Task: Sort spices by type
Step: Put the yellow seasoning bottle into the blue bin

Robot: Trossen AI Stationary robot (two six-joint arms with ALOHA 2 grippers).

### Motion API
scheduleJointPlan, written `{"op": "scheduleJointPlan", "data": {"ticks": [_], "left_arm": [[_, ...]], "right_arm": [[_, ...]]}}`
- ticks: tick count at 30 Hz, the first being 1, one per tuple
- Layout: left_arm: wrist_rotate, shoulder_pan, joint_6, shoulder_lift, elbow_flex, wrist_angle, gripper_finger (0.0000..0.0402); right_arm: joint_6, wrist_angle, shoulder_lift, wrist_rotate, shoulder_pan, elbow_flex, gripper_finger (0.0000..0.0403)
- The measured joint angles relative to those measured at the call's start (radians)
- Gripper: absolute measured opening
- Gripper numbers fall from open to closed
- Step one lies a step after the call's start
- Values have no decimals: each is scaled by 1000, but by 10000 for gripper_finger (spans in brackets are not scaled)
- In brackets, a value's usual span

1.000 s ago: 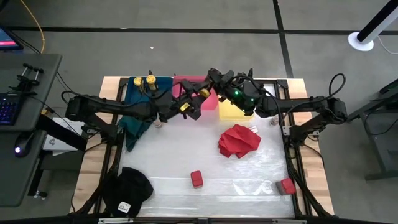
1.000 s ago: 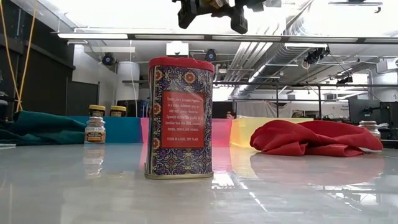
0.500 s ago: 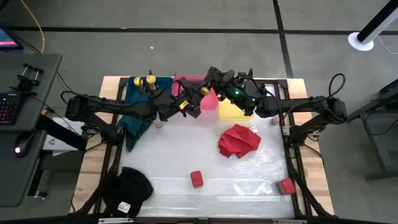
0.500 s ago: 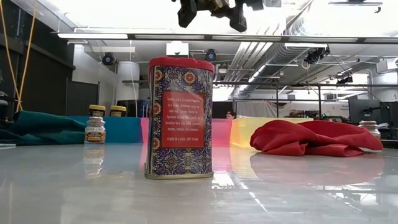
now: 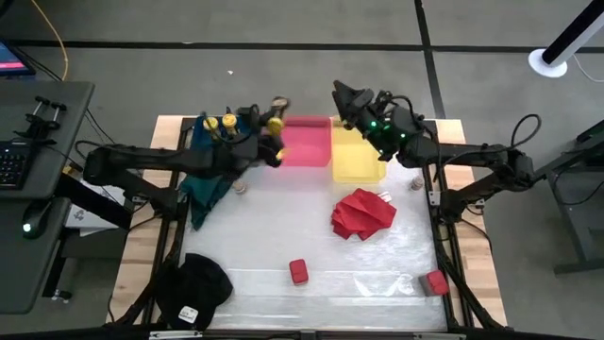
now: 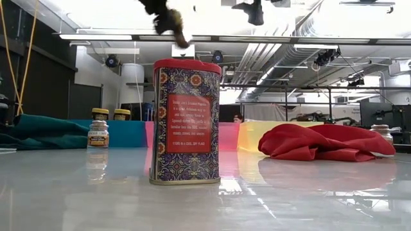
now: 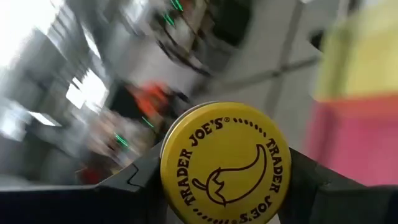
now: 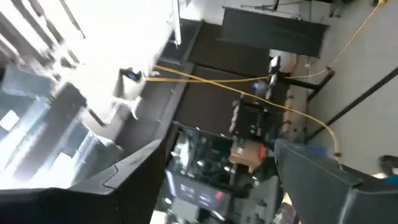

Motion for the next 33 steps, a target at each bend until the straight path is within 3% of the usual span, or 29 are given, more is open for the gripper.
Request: {"op": "scheduleJointPlan", "data": {"ticks": [5, 8, 14, 21, 26, 29, 33], "left_arm": [[108, 84, -644, -112, -2, -634, 192], [218, 184, -825, -139, -21, -824, 192], [536, 414, -907, -97, -23, -784, 192], [783, 692, -978, 99, 72, -802, 192], [940, 799, -1085, 207, 103, -748, 192], [980, 821, -1126, 246, 97, -730, 192], [950, 831, -1184, 281, 98, -699, 192]], "right_arm": [[-49, 17, -32, -59, -34, 3, 296], [-49, -19, -30, -94, -47, 1, 296], [-44, -67, -31, -130, -51, 1, 296], [-43, -125, -31, -209, -50, 1, 296], [-43, -153, -31, -233, -37, 1, 296], [-48, -169, -30, -235, -28, 1, 296], [-48, -176, -30, -237, -27, 1, 296]]}}
